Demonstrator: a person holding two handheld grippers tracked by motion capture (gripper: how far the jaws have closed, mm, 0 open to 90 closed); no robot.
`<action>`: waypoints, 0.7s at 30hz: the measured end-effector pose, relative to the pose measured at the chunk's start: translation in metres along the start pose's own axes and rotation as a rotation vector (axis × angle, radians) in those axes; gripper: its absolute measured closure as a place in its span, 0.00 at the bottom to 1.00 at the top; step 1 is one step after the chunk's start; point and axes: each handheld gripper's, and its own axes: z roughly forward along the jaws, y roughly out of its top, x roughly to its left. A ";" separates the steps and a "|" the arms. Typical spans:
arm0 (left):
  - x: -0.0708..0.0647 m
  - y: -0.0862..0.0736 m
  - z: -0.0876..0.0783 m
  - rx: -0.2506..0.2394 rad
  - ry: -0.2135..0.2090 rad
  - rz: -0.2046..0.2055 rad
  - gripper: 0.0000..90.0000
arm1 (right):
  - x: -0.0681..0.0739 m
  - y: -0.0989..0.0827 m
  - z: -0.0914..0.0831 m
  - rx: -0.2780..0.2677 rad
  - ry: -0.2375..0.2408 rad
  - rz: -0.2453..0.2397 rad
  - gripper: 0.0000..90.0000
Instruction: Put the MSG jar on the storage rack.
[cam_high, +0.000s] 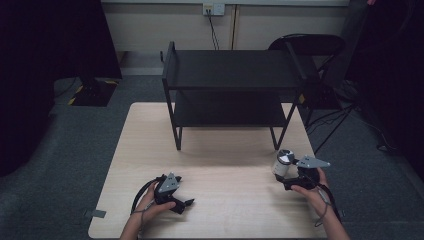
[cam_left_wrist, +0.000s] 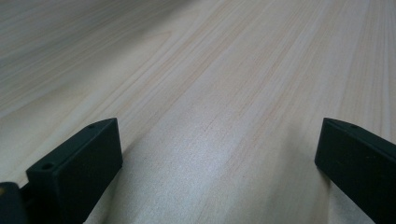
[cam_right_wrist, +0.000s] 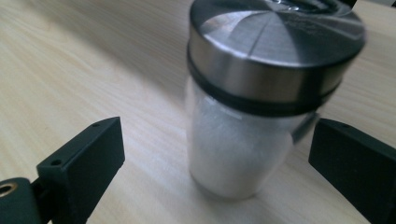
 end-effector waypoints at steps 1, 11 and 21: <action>0.000 0.000 0.000 0.000 0.000 0.001 0.00 | -0.001 0.001 0.003 0.004 0.001 0.009 0.08; 0.000 0.000 0.000 0.000 0.000 0.000 0.00 | -0.008 -0.002 0.017 -0.014 -0.022 0.058 0.34; 0.000 0.000 0.000 0.000 0.000 0.000 0.00 | -0.005 0.002 0.017 -0.004 -0.031 0.033 0.35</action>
